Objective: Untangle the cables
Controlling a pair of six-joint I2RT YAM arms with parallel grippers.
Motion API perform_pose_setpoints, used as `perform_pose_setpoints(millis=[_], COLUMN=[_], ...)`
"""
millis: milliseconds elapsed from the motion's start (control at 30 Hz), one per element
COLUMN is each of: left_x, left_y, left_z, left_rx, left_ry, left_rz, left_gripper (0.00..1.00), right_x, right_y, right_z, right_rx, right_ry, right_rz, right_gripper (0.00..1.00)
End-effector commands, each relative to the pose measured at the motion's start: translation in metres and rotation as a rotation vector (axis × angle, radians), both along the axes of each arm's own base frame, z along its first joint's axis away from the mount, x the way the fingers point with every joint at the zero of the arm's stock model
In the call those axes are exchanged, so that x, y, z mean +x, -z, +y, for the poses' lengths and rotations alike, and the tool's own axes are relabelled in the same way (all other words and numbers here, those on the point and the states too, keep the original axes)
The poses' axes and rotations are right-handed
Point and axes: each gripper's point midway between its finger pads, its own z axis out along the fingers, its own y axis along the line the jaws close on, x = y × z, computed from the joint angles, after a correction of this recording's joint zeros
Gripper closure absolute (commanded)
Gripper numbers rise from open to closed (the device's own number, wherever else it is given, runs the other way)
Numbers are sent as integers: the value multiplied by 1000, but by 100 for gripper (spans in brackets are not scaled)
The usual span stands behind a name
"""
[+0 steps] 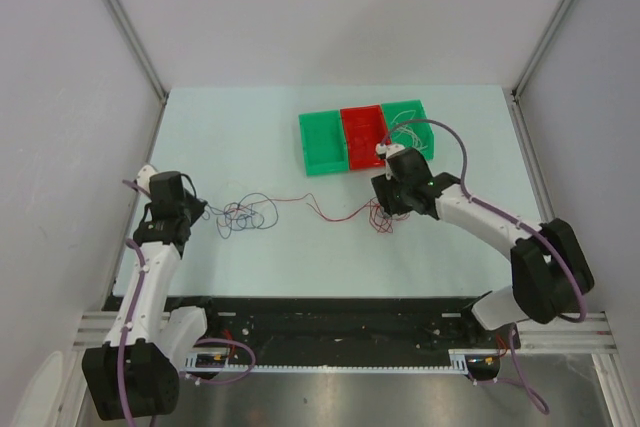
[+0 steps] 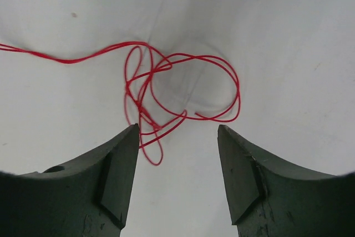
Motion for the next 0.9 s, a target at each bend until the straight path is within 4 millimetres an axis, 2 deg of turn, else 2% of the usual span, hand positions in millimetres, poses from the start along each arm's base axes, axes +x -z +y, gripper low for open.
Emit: perform_pose_setpoints(millis=[0,33,100,167,200,300,333,433,500,567,667,867], left_x=[7,8,8,8,8,9,10,10,9,10,10,12], left_y=[-9,-10,-9,-9,-8,-9,-9,-10,-10,-11,-12,-12], left_z=[-6,-6,-7,-8,-8,-9,-9,-10,-9,-9,-9,-10], left_rx=[-40,-41,-42,-43,-44,-44,-46,-44,-41,-40,-39,-40], left_ry=[13,15,20,23,24,30,31,38,34,37,40,42], left_rz=[-38,-43,-42,-42,-41,-42,-43,-47,-46,-49,-53,-53], left_gripper=[100,100,100,100,100,100,100,100,100,100,100,100], right_x=[35,36,38,34,36,39,36,36,42,50,52,49], right_y=[-14,-16,-16,-9,-3,10,15,20,24,35,46,64], right_z=[-18,-19,-35,-43,-54,-51,-39,-26,-28,-38,-42,-37], right_rx=[-154,-136,-68,4,26,47,88,124,120,92,88,93], right_ry=[111,139,279,332,359,248,175,48,47,79,89,79], right_rz=[-124,-117,-77,3,35,79,112,121,111,111,137,183], right_gripper=[37,37,37,37,38,43,44,45,46,46,47,53])
